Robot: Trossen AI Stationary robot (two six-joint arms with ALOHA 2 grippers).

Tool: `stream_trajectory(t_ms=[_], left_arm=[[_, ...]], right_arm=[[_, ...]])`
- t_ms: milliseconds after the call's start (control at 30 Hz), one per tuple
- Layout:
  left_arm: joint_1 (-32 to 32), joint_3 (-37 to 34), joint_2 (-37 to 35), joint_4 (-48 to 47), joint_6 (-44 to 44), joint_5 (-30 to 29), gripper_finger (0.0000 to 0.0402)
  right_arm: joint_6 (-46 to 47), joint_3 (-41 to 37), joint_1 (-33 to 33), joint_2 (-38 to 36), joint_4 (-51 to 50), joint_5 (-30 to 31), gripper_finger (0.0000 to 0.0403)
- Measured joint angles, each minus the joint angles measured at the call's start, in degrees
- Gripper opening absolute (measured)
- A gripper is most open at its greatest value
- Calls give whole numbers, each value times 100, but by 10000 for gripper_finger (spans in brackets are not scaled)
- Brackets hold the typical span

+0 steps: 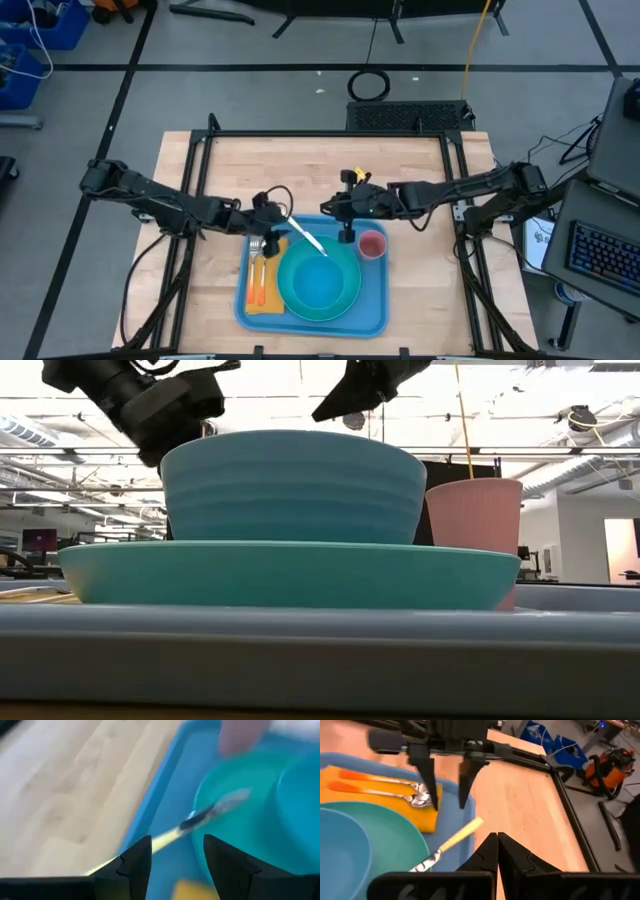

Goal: Set up tray
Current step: Put the yellow knife on the yellow napkin to the right of the orange spoon

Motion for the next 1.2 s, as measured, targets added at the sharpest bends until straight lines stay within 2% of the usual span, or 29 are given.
stream_trajectory(t_ms=[133, 300, 533, 733, 933, 1200], left_arm=[[90, 0, -43, -535, 1219, 127, 184], [272, 0, 34, -808, 1943, 119, 184], [485, 0, 32, -891, 2392, 147, 184], [634, 72, 32, -878, 2886, 313, 184], [837, 200, 42, -872, 3363, 530, 184], [1044, 324, 667, -787, 3722, 705, 184]], right_arm=[[-44, -1, 125, -15, -5, -15, 0], [58, -1, 253, -50, -198, -19, 21], [85, -3, 267, -55, -342, -21, 79], [29, -3, 268, -55, -358, -22, 110], [3, -102, 237, -57, -413, -20, 127], [-2, -524, -10, -55, -213, -311, 128]])
